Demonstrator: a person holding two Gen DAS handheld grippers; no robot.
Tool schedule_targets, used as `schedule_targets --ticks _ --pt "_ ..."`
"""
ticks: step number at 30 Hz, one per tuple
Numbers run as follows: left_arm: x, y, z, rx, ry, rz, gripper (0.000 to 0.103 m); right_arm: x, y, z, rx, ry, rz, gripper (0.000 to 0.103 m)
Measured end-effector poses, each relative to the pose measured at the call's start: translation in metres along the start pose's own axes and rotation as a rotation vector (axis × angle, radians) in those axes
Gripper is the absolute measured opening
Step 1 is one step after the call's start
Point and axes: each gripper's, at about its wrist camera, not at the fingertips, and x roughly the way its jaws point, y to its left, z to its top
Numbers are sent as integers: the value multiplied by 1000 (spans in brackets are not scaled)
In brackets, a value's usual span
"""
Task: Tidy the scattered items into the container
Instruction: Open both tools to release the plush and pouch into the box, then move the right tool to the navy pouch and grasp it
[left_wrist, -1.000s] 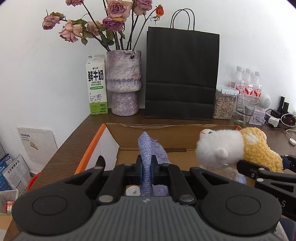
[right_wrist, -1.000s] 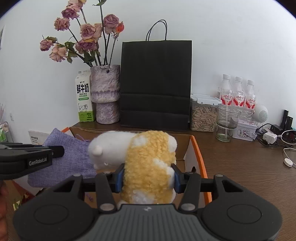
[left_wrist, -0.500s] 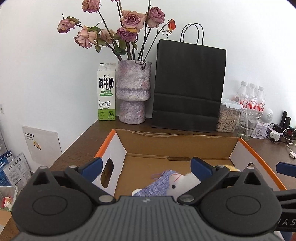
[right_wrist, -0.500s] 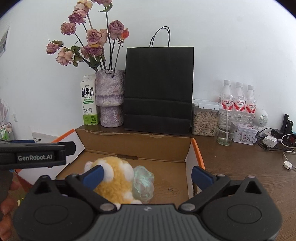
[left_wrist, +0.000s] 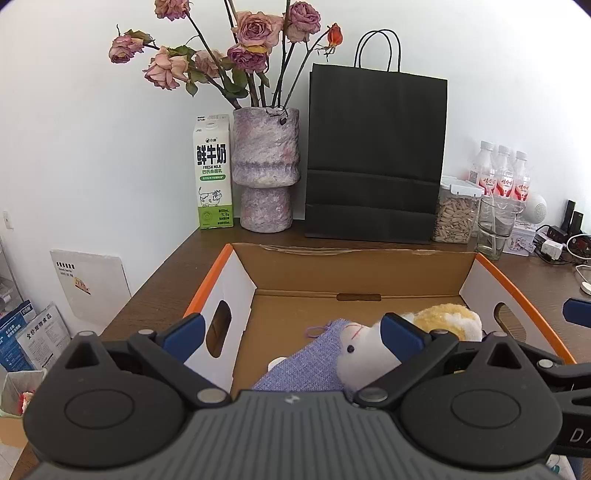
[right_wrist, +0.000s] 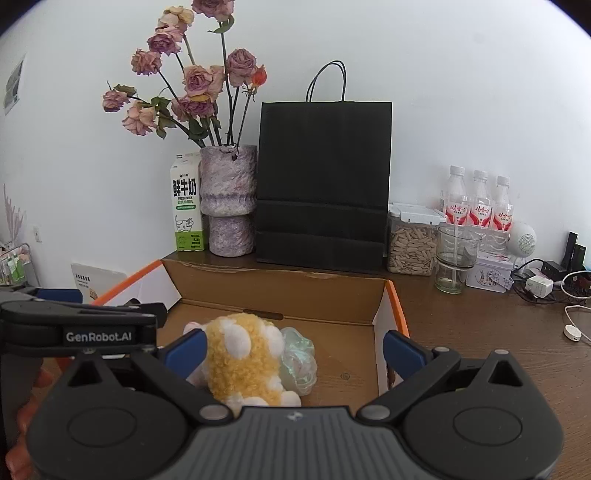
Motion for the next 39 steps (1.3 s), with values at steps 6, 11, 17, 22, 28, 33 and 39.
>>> schedule_targets --ticks 6,11,17,22,28,33,39 --pt "-22 8 -2 5 -10 14 103 -21 4 -1 -15 -5 3 102" --pt "-40 21 -8 -10 13 19 103 -46 7 -6 -29 -15 2 102" --pt "-65 36 -21 -2 27 27 103 -80 10 -21 -64 -15 -3 102" --pt "-84 52 -37 3 43 41 103 -104 7 -39 -81 8 -9 102" --pt "-102 69 -58 -2 68 62 103 -118 1 -64 -74 63 -30 102" --pt "-105 79 -74 -9 104 76 103 -112 -4 -80 -53 132 -38 102" --pt "-103 87 -85 -19 132 85 103 -91 -2 -89 -36 199 -54 102"
